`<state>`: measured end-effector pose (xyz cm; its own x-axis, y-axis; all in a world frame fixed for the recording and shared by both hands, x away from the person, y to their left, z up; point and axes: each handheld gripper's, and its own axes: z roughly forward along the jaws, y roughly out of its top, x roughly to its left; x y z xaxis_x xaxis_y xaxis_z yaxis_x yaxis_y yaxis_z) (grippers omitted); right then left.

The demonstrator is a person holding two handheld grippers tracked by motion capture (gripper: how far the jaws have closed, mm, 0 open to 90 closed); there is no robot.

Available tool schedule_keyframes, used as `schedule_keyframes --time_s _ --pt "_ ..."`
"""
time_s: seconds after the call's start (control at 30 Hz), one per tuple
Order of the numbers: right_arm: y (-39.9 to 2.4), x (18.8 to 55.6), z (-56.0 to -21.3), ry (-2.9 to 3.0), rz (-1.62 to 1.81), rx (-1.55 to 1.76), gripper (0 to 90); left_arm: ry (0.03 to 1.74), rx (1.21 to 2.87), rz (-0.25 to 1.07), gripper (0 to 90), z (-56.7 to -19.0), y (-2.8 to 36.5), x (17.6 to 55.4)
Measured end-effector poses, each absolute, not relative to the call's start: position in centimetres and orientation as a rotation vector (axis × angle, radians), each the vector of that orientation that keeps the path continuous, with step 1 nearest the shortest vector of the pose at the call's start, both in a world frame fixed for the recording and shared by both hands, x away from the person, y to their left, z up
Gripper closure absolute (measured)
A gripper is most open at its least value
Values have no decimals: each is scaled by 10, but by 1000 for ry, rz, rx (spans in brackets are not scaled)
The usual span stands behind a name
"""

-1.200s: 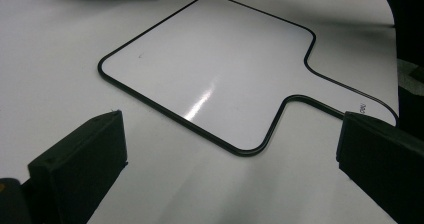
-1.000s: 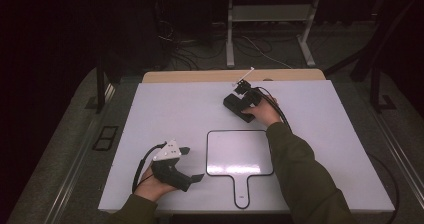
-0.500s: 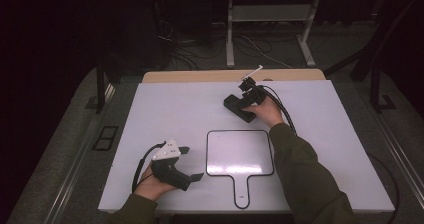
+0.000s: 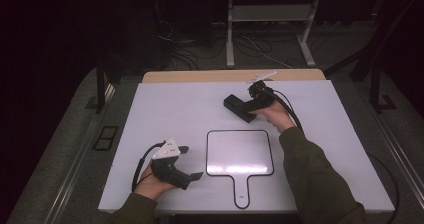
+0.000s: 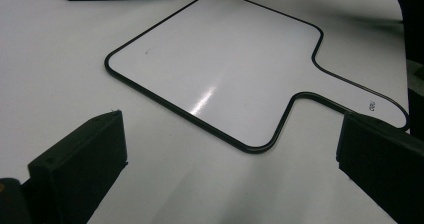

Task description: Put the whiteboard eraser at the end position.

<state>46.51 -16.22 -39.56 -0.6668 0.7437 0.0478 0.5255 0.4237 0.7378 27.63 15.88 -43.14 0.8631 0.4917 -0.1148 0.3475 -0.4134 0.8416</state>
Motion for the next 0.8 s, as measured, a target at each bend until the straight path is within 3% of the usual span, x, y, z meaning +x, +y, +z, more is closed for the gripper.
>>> schedule_keyframes --time_s 0.8 --pt "-196 381 -399 2321 1228 1015 169 630 2033 179 0 -432 162 276"
